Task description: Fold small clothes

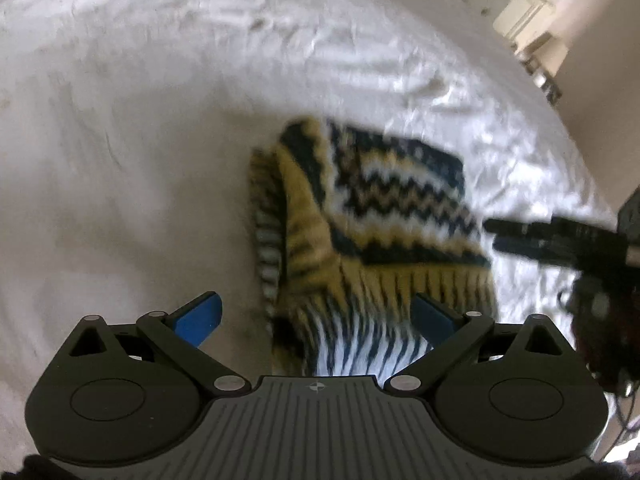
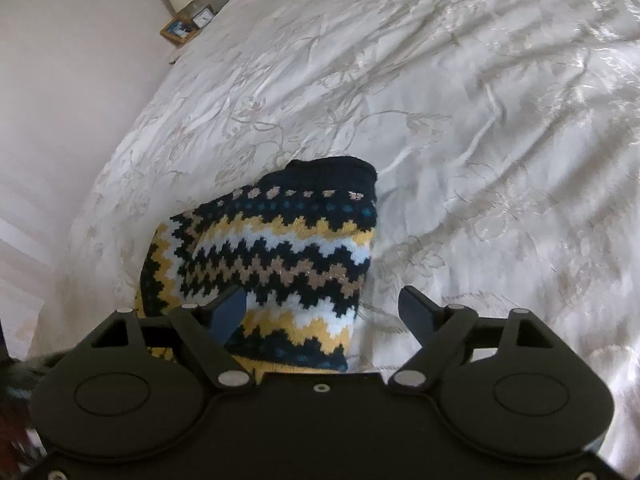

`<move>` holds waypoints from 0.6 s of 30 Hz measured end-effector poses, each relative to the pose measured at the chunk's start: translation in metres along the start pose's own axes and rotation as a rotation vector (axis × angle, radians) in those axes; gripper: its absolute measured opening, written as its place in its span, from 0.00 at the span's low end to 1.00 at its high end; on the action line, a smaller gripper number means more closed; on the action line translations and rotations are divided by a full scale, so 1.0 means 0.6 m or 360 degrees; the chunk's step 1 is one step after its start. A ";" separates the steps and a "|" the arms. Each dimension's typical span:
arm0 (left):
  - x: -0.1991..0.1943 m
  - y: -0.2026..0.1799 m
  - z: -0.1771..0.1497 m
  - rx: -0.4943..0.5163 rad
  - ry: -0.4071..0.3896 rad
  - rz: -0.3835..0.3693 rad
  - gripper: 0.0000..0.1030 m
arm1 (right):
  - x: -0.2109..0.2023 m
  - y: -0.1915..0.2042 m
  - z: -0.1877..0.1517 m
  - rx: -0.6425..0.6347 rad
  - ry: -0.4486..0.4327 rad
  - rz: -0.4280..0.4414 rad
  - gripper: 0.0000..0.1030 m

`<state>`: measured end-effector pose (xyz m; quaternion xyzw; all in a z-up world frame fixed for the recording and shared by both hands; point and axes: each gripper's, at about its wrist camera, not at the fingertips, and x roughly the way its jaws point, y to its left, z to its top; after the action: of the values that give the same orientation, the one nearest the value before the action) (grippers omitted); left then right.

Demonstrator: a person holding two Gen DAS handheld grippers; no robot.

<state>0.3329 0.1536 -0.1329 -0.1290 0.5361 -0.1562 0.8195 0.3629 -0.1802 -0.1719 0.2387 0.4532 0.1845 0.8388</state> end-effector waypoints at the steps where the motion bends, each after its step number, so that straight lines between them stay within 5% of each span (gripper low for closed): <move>1: 0.011 0.001 -0.005 -0.0007 0.0023 0.0025 0.99 | 0.006 -0.001 0.002 0.0007 0.0005 0.0015 0.84; 8: 0.079 0.012 -0.017 -0.0086 0.0152 -0.0061 0.99 | 0.075 -0.006 0.016 0.0025 0.0122 0.0092 0.88; 13: 0.104 0.009 -0.005 -0.0097 0.0149 -0.0131 0.99 | 0.128 -0.006 0.028 0.0016 0.0178 0.0196 0.99; 18: 0.110 -0.004 0.004 -0.0060 0.0120 -0.0173 0.99 | 0.156 0.012 0.041 -0.0009 0.0197 0.0282 1.00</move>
<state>0.3595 0.1258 -0.1865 -0.1674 0.5616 -0.1950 0.7865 0.4316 -0.1310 -0.2193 0.2636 0.4809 0.2736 0.7902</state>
